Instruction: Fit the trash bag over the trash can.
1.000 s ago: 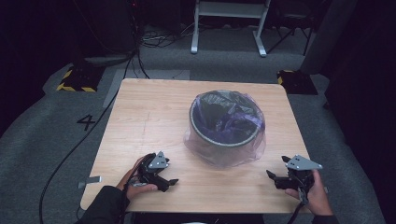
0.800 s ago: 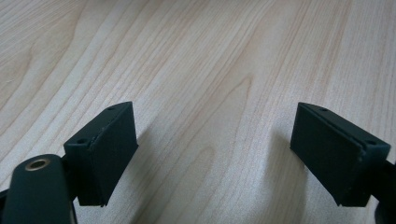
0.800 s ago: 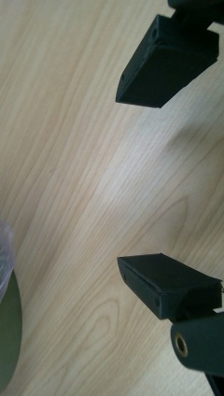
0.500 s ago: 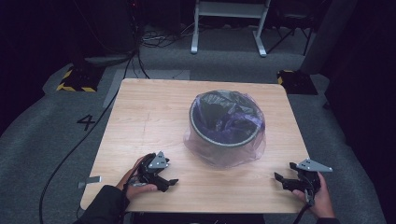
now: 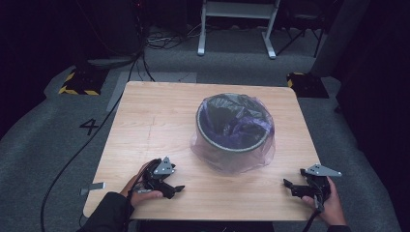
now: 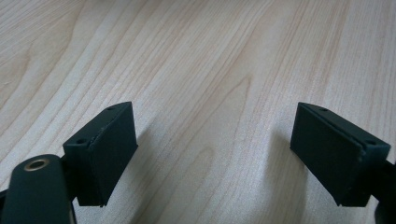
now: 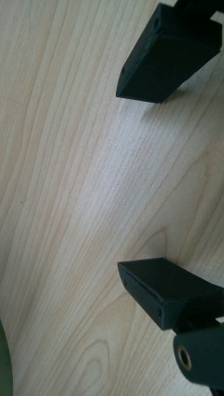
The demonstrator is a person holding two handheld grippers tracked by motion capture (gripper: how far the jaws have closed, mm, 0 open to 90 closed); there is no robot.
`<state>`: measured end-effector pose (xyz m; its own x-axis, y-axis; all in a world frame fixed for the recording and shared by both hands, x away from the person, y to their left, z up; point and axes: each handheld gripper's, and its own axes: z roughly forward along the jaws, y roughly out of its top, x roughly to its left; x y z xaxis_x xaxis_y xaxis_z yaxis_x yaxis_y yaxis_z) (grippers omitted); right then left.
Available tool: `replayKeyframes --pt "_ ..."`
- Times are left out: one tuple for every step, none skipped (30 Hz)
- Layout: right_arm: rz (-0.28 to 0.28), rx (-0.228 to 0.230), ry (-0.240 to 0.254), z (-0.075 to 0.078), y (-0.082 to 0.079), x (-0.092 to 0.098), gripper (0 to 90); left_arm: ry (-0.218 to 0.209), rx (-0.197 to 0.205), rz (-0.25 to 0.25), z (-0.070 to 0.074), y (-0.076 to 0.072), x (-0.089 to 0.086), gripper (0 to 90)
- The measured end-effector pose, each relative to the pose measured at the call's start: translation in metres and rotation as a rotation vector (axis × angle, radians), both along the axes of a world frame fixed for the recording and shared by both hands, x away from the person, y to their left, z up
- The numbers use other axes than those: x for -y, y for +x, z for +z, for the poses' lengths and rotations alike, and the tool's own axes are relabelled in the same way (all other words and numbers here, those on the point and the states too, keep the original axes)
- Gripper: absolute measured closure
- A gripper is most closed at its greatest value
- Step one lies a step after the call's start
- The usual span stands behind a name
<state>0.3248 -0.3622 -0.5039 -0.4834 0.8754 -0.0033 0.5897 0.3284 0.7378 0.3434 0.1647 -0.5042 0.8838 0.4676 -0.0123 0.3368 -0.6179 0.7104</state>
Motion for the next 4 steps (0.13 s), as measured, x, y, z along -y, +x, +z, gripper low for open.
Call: replayKeyframes --pt "0.001 0.000 0.000 -0.0001 0.0002 0.0000 13.7 0.000 0.000 0.000 0.0000 0.0000 0.0000 14.0" --pt "0.000 -0.001 0.001 -0.0001 0.0004 -0.0001 13.6 0.000 0.000 0.000 0.0000 0.0000 0.0000 14.0" --pt "0.001 -0.001 0.001 -0.0001 0.0005 -0.0001 13.5 -0.001 0.000 -0.002 0.0000 0.0002 0.0001 14.0" --pt "0.002 -0.002 0.000 0.0000 0.0008 0.0000 13.4 0.000 0.001 -0.002 0.0000 0.0003 0.0001 13.9"
